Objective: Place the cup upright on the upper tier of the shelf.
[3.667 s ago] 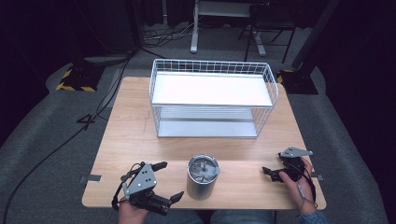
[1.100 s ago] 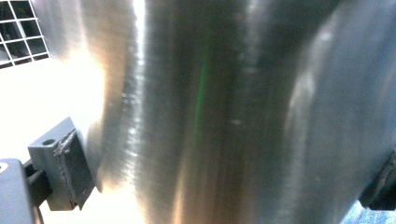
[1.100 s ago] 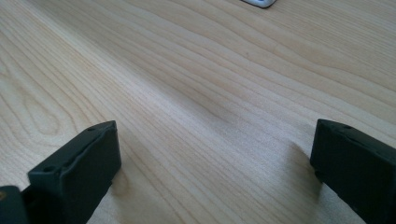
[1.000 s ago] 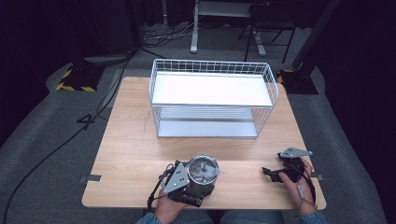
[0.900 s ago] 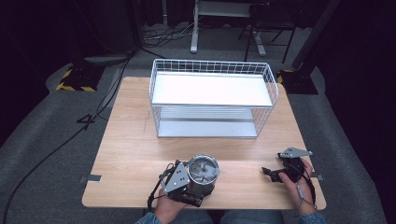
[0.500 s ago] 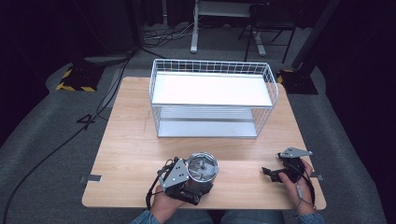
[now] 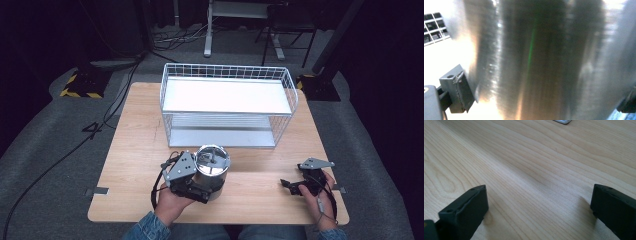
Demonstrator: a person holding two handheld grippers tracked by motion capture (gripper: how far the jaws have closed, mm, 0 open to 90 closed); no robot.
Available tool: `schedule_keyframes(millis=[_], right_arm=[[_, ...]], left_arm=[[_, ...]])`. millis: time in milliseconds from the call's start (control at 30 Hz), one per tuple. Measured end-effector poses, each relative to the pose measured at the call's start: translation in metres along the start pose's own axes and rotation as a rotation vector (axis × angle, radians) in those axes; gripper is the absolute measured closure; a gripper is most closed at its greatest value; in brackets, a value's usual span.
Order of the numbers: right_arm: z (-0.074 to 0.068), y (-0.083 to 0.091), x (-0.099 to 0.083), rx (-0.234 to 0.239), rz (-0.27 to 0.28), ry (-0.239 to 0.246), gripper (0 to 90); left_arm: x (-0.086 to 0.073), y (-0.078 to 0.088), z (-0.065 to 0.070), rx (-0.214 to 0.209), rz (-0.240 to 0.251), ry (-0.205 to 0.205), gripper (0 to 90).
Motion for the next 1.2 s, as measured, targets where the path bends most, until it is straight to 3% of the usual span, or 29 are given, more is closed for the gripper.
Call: schedule_keyframes(millis=[200,667,1200], right_arm=[[0.0,0.0,0.0,0.006,-0.001,0.0,2.2],[0.0,0.0,0.0,0.007,-0.001,0.0,2.3],[0.001,0.0,0.0,0.002,0.001,-0.008,2.5]], left_arm=[[0.016,0.003,-0.012,0.01,0.023,0.016,3.7],[0.065,0.004,-0.038,0.026,0.06,0.006,3.7],[0.112,-0.001,-0.071,0.092,0.087,0.049,3.7]])
Point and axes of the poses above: each handheld gripper's, and its own axes: y roughly backward along the jaws, x roughly out of its top, z roughly to its right, the point moved 2 cm from there along -y, roughly forward along the jaws, and after that the axes turned 14 degrees about -y, right-handed, at the moved point
